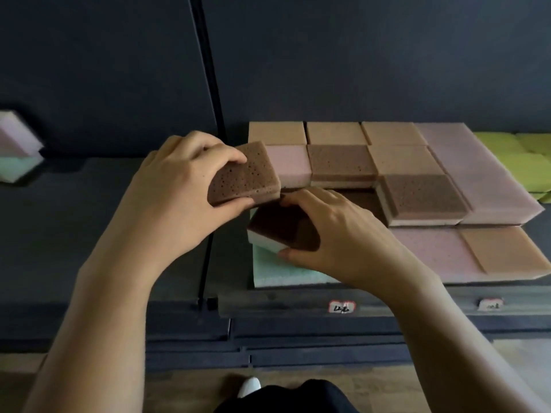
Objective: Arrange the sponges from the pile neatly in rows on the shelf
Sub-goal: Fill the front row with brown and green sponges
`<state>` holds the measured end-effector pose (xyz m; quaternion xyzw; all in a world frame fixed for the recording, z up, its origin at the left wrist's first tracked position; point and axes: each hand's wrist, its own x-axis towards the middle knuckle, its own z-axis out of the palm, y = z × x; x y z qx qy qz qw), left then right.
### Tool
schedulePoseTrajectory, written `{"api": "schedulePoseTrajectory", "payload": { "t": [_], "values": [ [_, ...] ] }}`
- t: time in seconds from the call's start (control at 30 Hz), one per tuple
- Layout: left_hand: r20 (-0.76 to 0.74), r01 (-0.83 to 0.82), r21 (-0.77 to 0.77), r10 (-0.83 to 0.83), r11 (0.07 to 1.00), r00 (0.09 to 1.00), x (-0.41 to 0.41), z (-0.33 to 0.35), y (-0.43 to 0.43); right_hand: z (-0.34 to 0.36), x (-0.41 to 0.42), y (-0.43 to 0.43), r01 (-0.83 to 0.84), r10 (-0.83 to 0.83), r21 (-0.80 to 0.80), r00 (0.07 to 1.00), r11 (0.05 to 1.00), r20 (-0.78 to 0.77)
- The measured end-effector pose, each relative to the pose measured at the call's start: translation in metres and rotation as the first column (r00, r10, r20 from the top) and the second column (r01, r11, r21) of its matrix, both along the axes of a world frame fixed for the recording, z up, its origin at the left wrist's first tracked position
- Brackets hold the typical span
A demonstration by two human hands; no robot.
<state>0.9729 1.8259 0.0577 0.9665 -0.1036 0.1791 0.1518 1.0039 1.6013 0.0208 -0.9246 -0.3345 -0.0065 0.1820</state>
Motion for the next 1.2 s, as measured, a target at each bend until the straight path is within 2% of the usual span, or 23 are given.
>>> {"api": "schedulePoseTrajectory", "payload": {
  "t": [0.13, 0.3, 0.43, 0.6, 0.7, 0.77, 0.87, 0.97, 1.07, 1.2],
  "values": [
    [0.046, -0.007, 0.004, 0.007, 1.0, 0.999, 0.007, 0.003, 0.006, 0.012, 0.006, -0.005, 0.045, -0.046, 0.048, 0.999, 0.998, 0.02],
    [0.114, -0.04, 0.0, 0.04, 0.999, 0.993, 0.025, 0.016, 0.003, 0.039, 0.028, -0.04, 0.224, -0.239, 0.111, 0.961, 0.968, 0.142],
    [0.106, 0.049, -0.013, -0.048, 0.999, 0.993, 0.037, 0.019, -0.026, 0.042, 0.048, -0.085, 0.389, -0.412, 0.158, 0.898, 0.908, 0.156],
    [0.047, 0.161, 0.013, -0.162, 0.987, 0.986, 0.048, 0.006, -0.065, 0.025, 0.061, -0.121, 0.515, -0.525, 0.104, 0.841, 0.851, 0.13],
    [0.016, 0.211, 0.029, -0.211, 0.977, 0.977, 0.053, -0.003, -0.08, 0.016, 0.065, -0.128, 0.524, -0.529, 0.074, 0.844, 0.849, 0.085],
    [0.006, 0.23, 0.03, -0.23, 0.973, 0.973, 0.053, -0.007, -0.086, 0.017, 0.061, -0.129, 0.52, -0.526, 0.078, 0.844, 0.851, 0.108],
    [0.007, 0.235, 0.033, -0.236, 0.971, 0.972, 0.049, -0.01, -0.093, 0.029, 0.035, -0.125, 0.456, -0.495, 0.211, 0.845, 0.865, 0.203],
    [0.001, 0.212, 0.043, -0.213, 0.976, 0.977, 0.042, -0.017, -0.098, 0.029, 0.002, -0.114, 0.29, -0.377, 0.323, 0.891, 0.901, 0.253],
    [-0.019, 0.225, 0.049, -0.224, 0.973, 0.974, 0.038, -0.026, -0.103, 0.004, -0.006, -0.107, 0.244, -0.291, 0.257, 0.942, 0.935, 0.168],
    [-0.039, 0.24, 0.062, -0.238, 0.969, 0.97, 0.037, -0.034, -0.112, -0.013, 0.0, -0.113, 0.276, -0.302, 0.174, 0.942, 0.945, 0.147]
  ]
}}
